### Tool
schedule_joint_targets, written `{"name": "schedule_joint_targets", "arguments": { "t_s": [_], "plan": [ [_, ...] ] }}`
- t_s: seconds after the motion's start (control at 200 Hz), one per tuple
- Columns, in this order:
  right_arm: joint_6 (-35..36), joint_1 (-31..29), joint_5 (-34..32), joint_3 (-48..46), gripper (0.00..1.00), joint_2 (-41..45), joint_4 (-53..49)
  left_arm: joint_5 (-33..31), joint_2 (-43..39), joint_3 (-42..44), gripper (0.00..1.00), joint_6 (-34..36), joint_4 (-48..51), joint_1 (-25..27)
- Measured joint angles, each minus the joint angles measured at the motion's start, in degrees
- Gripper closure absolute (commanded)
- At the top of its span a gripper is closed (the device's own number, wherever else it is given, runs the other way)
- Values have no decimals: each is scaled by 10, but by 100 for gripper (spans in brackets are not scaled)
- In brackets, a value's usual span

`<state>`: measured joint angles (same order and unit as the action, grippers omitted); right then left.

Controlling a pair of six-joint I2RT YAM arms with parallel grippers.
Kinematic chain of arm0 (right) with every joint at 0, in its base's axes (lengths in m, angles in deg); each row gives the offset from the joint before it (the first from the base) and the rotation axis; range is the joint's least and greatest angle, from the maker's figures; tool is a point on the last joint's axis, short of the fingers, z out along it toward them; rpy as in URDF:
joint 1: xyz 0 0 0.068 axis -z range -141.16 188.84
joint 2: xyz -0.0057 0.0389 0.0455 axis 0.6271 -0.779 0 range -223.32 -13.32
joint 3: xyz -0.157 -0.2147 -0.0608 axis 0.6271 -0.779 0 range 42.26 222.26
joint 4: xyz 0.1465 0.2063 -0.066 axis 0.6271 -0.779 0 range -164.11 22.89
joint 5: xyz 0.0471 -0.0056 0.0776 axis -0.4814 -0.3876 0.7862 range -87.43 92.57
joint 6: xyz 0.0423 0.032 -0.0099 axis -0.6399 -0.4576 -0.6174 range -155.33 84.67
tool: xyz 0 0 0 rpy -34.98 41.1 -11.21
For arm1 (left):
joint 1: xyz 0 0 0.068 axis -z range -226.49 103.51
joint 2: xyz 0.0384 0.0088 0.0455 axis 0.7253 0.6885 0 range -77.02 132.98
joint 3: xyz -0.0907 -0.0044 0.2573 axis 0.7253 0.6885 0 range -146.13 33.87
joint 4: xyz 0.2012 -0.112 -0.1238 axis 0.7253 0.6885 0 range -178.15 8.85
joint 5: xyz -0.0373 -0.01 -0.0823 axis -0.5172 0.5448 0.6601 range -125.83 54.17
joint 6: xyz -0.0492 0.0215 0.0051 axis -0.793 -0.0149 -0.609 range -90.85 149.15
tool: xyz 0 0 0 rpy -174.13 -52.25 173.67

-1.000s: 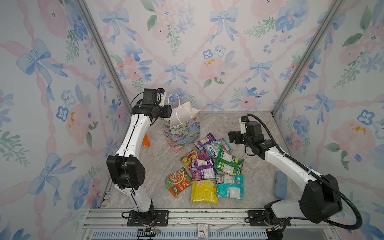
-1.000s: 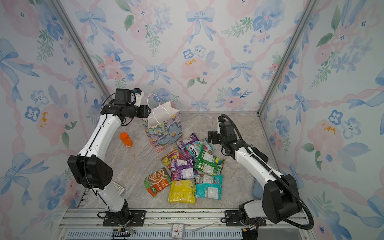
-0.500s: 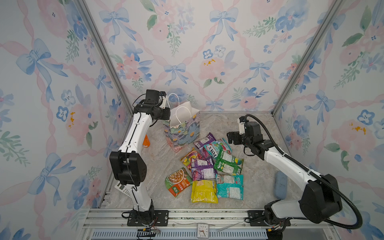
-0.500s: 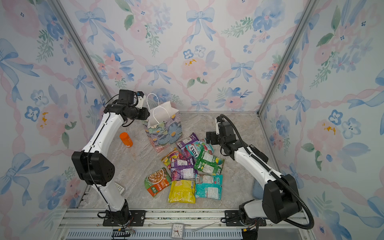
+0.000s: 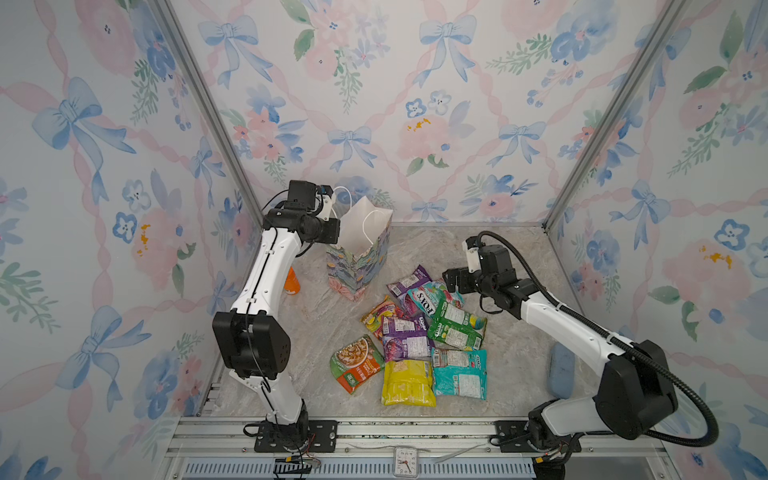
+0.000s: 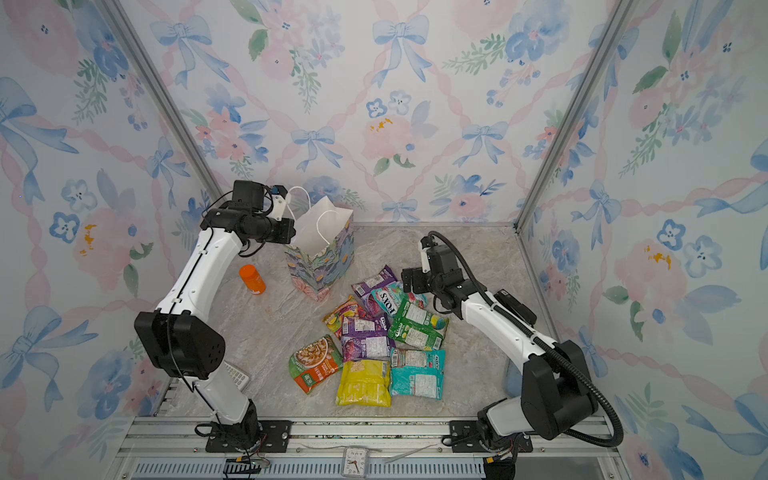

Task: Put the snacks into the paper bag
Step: 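Reach the left gripper to the bag rim while the right moves to snacks, then grip the bag rim with the left gripper while the right grasps the teal packet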

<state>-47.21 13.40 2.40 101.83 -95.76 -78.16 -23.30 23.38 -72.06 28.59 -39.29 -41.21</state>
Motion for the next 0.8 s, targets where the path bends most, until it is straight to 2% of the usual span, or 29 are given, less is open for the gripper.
{"name": "schedule_joint_targets", "arguments": {
  "t_s": [0.15,0.225,0.34,0.44,0.57,0.68,0.8],
  "plan": [
    [-3,-3,20,0,1,-1,-24,12,-9,3,62,3,5,0],
    [-3,-3,33,0,0,-1,-41,14,-8,4,57,3,6,0],
    [2,-6,61,-5,1,0,-67,14,-4,4,56,-1,6,0],
    [8,-29,85,-10,5,0,-98,14,0,4,61,-3,6,0],
    [0,-91,121,-12,11,-1,-119,13,4,4,79,-14,6,0],
    [-28,-146,144,-22,15,-6,-119,9,4,4,89,-14,6,0],
    [-67,-179,160,-49,20,-11,-111,6,4,4,97,-18,6,0]
  ]
}}
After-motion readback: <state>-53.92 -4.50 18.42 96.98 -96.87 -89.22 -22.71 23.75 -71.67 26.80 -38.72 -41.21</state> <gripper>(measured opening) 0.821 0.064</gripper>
